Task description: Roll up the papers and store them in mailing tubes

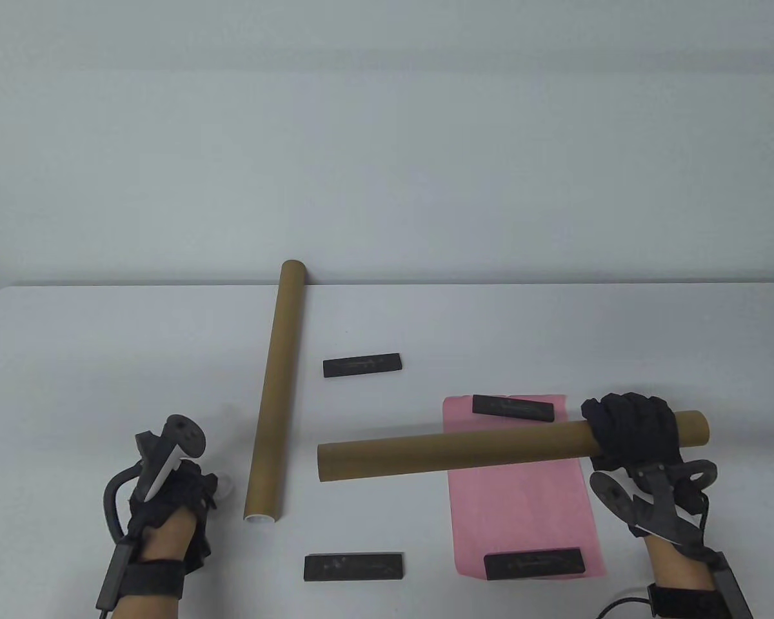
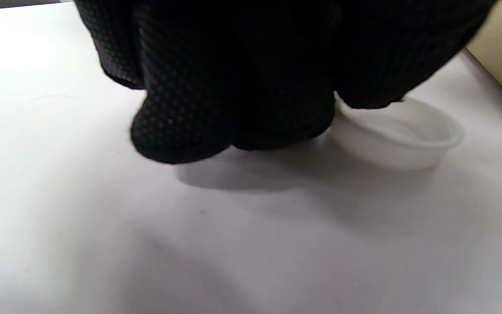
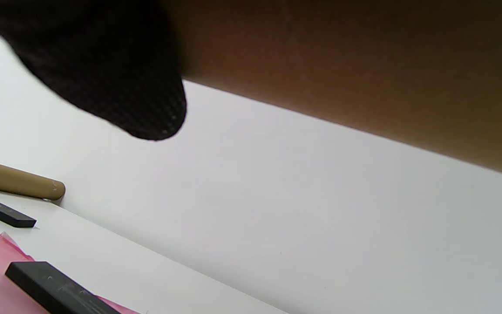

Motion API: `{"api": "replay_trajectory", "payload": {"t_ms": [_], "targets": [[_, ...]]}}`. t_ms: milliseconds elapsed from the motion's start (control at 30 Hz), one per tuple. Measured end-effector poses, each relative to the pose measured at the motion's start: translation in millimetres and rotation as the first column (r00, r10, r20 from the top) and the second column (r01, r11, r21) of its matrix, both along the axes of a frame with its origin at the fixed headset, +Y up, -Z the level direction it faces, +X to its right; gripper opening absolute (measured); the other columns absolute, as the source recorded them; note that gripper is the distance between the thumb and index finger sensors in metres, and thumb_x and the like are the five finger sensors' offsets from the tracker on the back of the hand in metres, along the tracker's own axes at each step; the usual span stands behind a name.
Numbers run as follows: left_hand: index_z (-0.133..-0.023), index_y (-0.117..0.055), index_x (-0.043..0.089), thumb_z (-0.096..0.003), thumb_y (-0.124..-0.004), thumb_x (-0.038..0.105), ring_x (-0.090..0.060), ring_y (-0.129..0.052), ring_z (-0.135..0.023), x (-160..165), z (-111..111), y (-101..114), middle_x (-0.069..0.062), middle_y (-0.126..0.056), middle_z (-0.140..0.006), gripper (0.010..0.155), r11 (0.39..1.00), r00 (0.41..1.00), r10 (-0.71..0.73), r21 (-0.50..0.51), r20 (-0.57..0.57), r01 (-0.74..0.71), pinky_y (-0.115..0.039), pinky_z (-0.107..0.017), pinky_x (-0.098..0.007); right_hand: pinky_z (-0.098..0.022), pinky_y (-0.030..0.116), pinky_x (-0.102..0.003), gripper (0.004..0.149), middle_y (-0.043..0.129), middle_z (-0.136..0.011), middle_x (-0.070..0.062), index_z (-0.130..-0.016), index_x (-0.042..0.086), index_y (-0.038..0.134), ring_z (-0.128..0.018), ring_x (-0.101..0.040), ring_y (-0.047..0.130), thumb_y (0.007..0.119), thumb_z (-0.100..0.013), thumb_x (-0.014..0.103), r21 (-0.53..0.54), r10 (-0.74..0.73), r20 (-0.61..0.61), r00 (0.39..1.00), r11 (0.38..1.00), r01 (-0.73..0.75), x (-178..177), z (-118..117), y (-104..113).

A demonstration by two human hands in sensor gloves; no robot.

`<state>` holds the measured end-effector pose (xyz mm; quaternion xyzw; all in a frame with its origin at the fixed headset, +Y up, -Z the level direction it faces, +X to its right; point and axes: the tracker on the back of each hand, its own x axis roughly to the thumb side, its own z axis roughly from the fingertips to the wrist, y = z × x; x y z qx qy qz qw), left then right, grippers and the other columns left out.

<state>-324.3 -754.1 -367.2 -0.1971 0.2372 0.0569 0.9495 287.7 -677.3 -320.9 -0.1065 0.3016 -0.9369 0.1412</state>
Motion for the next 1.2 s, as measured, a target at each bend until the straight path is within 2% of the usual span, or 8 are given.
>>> {"api": "replay_trajectory", "payload": {"t_ms": [133,267,533,667,733,933,1133,1200], "targets": [[-0.07,-0.097,0.026,-0.038,-0.082,0.06,-0.011,-0.111,-0.035,3,2,8,0.008,-0.107,-0.048,0.049,0.999,0.999,-0.035,0.016,0.003,0.035,-0.082,-0.063,-0.042,-0.072,0.068,-0.062,0.067,0.069,-0.098,-0.002,-0.099,0.029,0.063,-0.09,-0.035,0.079,0.1,-0.044,0.041,-0.002,0.008,0.005,1.0,1.0,-0.008,0,1,1],[-0.079,-0.092,0.027,-0.0379,-0.08,0.061,-0.015,-0.11,-0.048,14,10,32,0.005,-0.105,-0.06,0.055,0.985,0.997,-0.06,0.163,0.039,0.053,-0.078,-0.066,-0.045,-0.071,0.07,-0.062,0.067,0.07,-0.098,-0.002,-0.099,0.029,0.063,-0.089,-0.035,0.08,0.1,-0.044,0.041,-0.006,-0.009,0.017,1.0,1.0,0.009,2,0,4],[-0.099,-0.072,0.033,-0.0373,-0.077,0.064,-0.03,-0.089,-0.095,58,38,71,0.001,-0.085,-0.099,0.069,0.874,0.935,-0.092,0.478,0.343,-0.089,-0.062,-0.077,-0.054,-0.062,0.078,-0.065,0.068,0.076,-0.094,-0.006,-0.098,0.023,0.069,-0.082,-0.038,0.087,0.101,-0.04,0.042,-0.17,-0.171,0.11,0.979,0.968,0.187,20,-11,6],[-0.098,-0.072,0.036,-0.0374,-0.076,0.064,-0.029,-0.087,-0.098,75,49,83,0.002,-0.082,-0.102,0.067,0.815,0.878,-0.104,0.546,0.466,-0.193,-0.067,-0.075,-0.051,-0.055,0.082,-0.067,0.07,0.079,-0.092,-0.009,-0.098,0.018,0.07,-0.078,-0.04,0.089,0.101,-0.04,0.041,-0.211,-0.25,0.181,0.951,0.935,0.286,30,-13,4],[-0.1,-0.069,0.036,-0.0373,-0.076,0.065,-0.031,-0.084,-0.101,83,54,85,0.002,-0.079,-0.104,0.069,0.797,0.853,-0.073,0.544,0.517,-0.261,-0.067,-0.075,-0.051,-0.052,0.079,-0.071,0.073,0.077,-0.092,-0.012,-0.099,0.018,0.066,-0.077,-0.045,0.086,0.097,-0.041,0.046,-0.271,-0.296,0.227,0.928,0.896,0.352,35,-16,2],[-0.106,-0.058,0.037,-0.0371,-0.074,0.067,-0.035,-0.074,-0.107,106,61,84,0.001,-0.069,-0.112,0.077,0.81,0.762,-0.184,0.535,0.622,-0.241,-0.062,-0.077,-0.054,-0.05,0.087,-0.065,0.075,0.075,-0.095,-0.016,-0.105,0.012,0.062,-0.074,-0.042,0.091,0.097,-0.046,0.043,-0.395,-0.439,0.357,0.824,0.729,0.559,46,-26,-14],[-0.106,-0.058,0.037,-0.0375,-0.074,0.066,-0.035,-0.073,-0.108,101,65,92,0.001,-0.068,-0.112,0.076,0.786,0.756,-0.202,0.564,0.622,-0.254,-0.061,-0.077,-0.054,-0.049,0.086,-0.067,0.077,0.073,-0.096,-0.018,-0.106,0.01,0.058,-0.074,-0.045,0.09,0.095,-0.048,0.042,-0.411,-0.434,0.523,0.734,0.626,0.663,61,-36,-34],[-0.106,-0.058,0.037,-0.0375,-0.074,0.066,-0.036,-0.072,-0.108,99,66,92,0.001,-0.068,-0.112,0.076,0.788,0.76,-0.199,0.562,0.619,-0.251,-0.061,-0.078,-0.054,-0.049,0.086,-0.066,0.077,0.071,-0.096,-0.019,-0.107,0.008,0.056,-0.074,-0.045,0.089,0.093,-0.049,0.043,-0.436,-0.445,0.587,0.677,0.53,0.727,69,-44,-42]]}}
